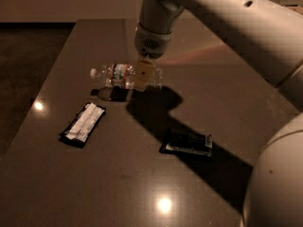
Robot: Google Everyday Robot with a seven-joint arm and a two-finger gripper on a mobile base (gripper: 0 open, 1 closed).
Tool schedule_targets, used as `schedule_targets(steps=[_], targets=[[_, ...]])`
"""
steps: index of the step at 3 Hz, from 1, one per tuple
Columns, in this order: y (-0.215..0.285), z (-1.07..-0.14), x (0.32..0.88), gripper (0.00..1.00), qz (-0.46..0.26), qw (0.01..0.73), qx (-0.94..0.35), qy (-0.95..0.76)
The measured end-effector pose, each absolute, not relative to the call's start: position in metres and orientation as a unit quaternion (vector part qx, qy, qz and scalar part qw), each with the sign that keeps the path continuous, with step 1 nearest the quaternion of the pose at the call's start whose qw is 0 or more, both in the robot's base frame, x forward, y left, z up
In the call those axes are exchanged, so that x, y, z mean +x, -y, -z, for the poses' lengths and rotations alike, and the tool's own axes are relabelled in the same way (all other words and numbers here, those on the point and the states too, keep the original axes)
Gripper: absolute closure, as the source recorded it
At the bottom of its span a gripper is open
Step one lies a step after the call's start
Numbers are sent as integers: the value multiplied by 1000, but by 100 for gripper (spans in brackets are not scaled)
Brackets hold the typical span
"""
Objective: Move water bottle near rxbar blueberry
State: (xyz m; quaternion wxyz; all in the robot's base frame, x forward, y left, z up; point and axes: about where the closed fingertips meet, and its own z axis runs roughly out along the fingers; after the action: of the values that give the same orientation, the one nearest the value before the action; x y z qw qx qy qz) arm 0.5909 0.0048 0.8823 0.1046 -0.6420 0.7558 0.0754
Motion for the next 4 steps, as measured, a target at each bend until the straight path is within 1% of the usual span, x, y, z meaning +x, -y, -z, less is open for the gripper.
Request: schedule_targets(steps=[1, 2, 4], targets=[[-29, -866, 586, 100, -75, 87, -657, -745], [-46, -857, 581, 85, -78, 75, -670, -734], [-55, -852, 579, 37, -83, 72, -680, -725]])
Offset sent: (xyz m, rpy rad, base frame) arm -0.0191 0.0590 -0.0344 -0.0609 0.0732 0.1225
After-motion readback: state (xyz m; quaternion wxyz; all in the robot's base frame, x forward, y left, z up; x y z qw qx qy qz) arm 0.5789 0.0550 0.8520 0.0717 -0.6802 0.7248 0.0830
